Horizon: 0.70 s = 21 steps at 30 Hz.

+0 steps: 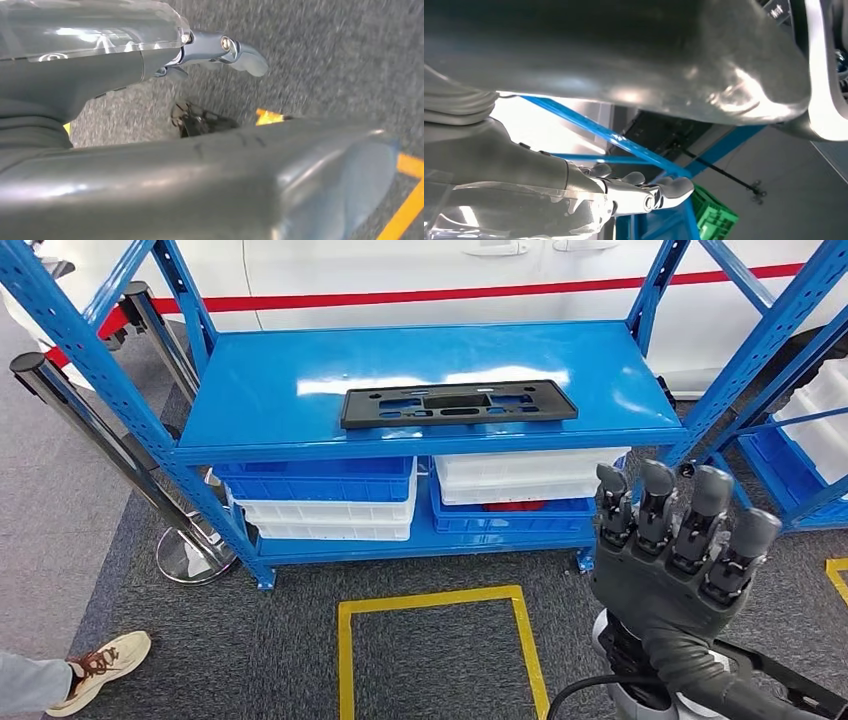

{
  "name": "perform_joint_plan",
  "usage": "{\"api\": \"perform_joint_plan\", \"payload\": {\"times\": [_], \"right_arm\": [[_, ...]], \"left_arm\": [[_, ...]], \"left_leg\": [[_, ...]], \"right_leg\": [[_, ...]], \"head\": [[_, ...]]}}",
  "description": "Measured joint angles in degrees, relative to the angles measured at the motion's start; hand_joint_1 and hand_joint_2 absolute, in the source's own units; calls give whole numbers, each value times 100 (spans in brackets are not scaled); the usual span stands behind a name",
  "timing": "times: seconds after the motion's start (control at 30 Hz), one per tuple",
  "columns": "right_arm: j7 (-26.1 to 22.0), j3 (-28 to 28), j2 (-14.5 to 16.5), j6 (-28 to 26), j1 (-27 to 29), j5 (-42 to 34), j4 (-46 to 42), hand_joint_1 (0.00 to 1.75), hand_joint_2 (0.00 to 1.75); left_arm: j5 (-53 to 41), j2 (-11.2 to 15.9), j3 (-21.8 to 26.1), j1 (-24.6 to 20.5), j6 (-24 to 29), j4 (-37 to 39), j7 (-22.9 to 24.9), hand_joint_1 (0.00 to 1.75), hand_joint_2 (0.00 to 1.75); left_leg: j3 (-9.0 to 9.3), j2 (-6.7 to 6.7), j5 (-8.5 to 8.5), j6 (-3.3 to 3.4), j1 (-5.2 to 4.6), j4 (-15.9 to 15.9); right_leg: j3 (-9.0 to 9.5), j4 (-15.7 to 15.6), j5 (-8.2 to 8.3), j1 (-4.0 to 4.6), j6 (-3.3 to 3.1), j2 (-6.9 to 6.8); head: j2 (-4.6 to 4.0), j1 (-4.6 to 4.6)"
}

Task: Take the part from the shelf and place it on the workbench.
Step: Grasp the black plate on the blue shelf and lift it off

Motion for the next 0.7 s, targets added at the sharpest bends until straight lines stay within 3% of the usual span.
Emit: {"api": "perform_joint_plan", "payload": {"times": [0.07,0.1,0.2,0.27,0.4,0.47,0.53,0.57,0.6,0.7], "right_arm": [[1,21,-14,-51,13,-28,17,0,0],[1,45,-33,-90,16,-55,28,0,0],[2,114,-108,-81,19,-114,64,0,0],[2,124,-135,-4,22,-119,87,0,0],[2,128,-178,109,24,-151,150,0,0],[2,120,-196,159,30,-152,183,0,0],[2,112,-203,196,49,-152,227,0,0],[2,109,-204,207,59,-151,252,0,0],[2,106,-204,212,65,-151,273,0,0],[2,93,-205,215,63,-150,318,0,0]], "left_arm": [[-16,1,15,15,-24,0,-3,0,0],[-24,2,19,19,-38,0,-8,0,0],[-37,10,24,13,-85,0,-27,0,0],[-42,13,26,7,-103,0,-33,0,0],[-42,-1,27,12,-116,1,-45,0,0],[-40,-3,30,9,-117,0,-50,0,0],[-39,-3,33,8,-118,0,-51,0,0],[-39,-3,37,8,-119,0,-51,0,0],[-39,-3,42,10,-119,0,-51,0,0],[-39,-11,49,12,-122,1,-52,0,0]], "left_leg": [[-198,1,-80,-8,2,406],[-146,2,41,-7,2,295],[373,1,523,34,-6,-753],[521,-6,568,91,-24,-1060],[545,-8,589,203,-11,-1105],[561,-6,588,240,7,-1121],[567,-6,570,256,6,-1122],[580,-8,555,257,5,-1121],[605,-12,536,252,5,-1121],[720,-29,455,211,-1,-1130]], "right_leg": [[-14,26,-15,16,-10,3],[-14,44,-28,19,-8,8],[-19,143,-99,27,48,27],[-41,202,-134,41,102,35],[-91,339,-240,27,203,39],[-363,893,-525,-5,278,37],[-787,1646,-795,-42,332,37],[-921,1835,-793,-54,341,36],[-942,1793,-665,-62,338,37],[-494,714,-7,-34,251,36]], "head": [[0,1],[0,0],[0,2],[0,6],[0,17],[0,35],[0,41],[0,40],[0,41],[0,40]]}}
